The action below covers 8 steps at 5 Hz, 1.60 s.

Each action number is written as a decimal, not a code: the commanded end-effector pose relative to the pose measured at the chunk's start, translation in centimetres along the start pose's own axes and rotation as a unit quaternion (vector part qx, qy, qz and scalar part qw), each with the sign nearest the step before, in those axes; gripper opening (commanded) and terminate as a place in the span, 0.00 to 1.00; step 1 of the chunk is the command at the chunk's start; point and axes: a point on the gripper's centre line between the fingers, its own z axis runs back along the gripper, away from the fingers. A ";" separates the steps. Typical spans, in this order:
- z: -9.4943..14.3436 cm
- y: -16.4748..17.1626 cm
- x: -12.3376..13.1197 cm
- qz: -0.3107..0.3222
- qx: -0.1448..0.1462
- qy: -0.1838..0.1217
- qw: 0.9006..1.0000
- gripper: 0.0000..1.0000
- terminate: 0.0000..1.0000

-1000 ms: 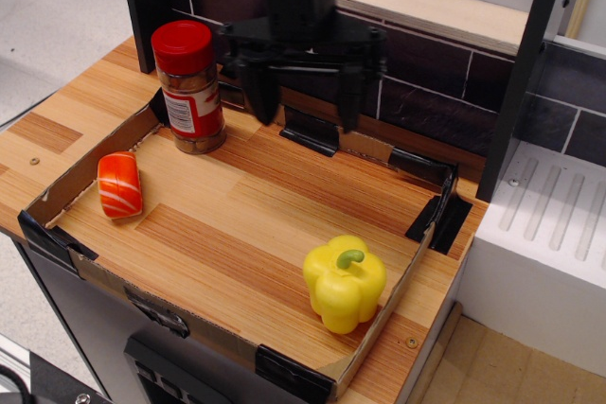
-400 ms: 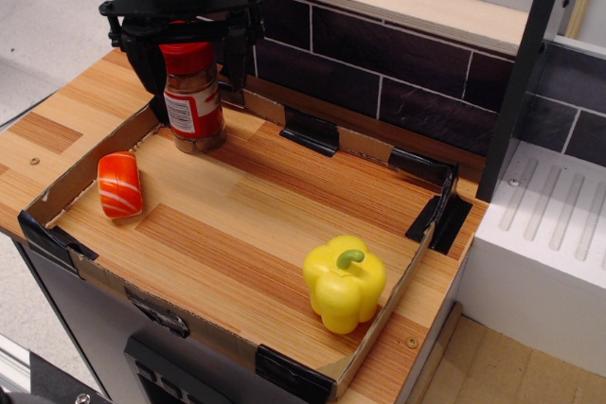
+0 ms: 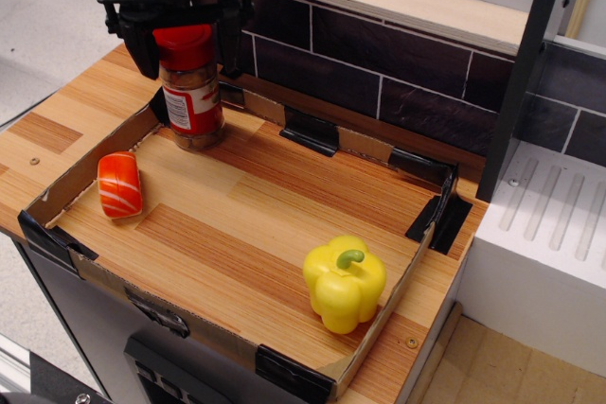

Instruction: Topple basil bottle

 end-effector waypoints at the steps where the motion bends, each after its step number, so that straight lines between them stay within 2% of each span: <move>1: 2.0 0.3 1.9 0.032 -0.002 -0.054 0.998 1.00 0.00; 4: 1.1 0.2 2.6 0.083 0.038 -0.063 0.994 1.00 0.00; 5: 0.9 0.2 2.5 0.083 0.039 -0.069 0.993 0.00 0.00; 6: 1.7 -0.2 2.0 0.080 0.022 -0.099 0.992 0.00 0.00; 8: 2.8 -1.4 -0.3 0.071 -0.033 -0.156 0.985 0.00 0.00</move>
